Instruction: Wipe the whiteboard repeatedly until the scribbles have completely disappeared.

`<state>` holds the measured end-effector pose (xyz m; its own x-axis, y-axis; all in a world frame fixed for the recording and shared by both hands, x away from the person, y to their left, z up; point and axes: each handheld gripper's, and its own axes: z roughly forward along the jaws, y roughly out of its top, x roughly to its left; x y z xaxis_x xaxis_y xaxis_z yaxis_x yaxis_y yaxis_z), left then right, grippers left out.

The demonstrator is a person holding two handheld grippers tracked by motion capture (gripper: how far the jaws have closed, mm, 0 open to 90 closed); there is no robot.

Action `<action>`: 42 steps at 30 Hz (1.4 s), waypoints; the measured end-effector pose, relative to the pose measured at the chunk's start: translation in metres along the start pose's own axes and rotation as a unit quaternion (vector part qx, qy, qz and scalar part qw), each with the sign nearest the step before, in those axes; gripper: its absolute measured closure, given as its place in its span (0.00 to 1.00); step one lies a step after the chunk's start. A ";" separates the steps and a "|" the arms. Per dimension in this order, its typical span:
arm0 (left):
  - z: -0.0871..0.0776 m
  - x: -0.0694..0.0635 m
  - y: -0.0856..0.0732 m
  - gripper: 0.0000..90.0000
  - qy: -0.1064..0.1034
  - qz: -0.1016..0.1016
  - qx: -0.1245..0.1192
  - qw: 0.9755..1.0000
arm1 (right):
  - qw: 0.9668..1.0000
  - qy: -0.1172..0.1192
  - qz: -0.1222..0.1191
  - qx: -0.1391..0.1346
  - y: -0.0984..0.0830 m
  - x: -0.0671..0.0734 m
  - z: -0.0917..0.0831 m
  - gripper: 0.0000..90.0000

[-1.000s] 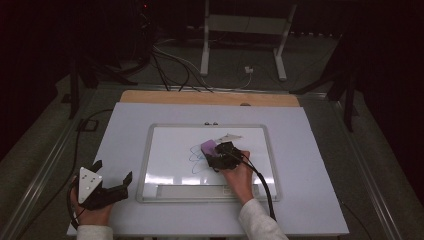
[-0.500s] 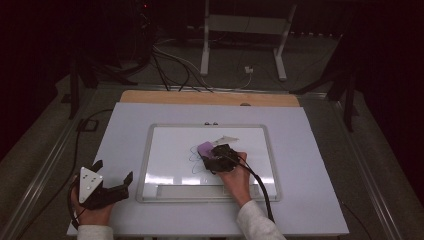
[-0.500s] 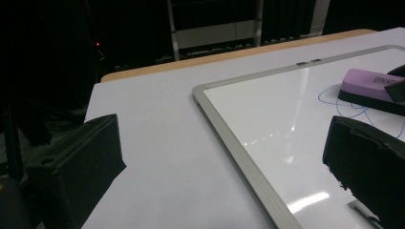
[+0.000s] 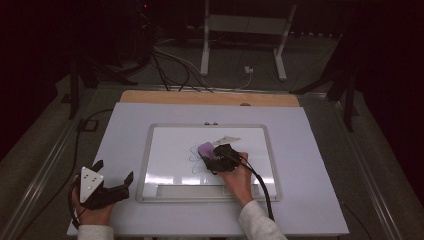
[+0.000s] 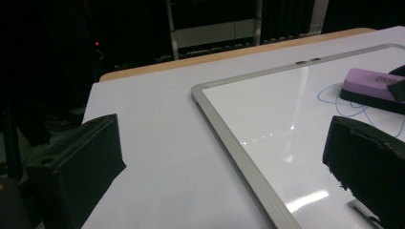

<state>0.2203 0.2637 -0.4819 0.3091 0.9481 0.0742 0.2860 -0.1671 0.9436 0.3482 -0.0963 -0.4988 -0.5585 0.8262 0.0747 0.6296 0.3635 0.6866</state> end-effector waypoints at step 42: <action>0.001 0.000 -0.001 0.01 -0.001 -0.001 0.003 1.000 | 0.998 0.058 -0.038 -0.001 -0.011 0.020 -0.007 0.46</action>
<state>0.2211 0.2635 -0.4830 0.3094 0.9483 0.0712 0.2918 -0.1660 0.9420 0.3262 -0.0870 -0.5001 -0.6635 0.7406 0.1063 0.5823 0.4220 0.6949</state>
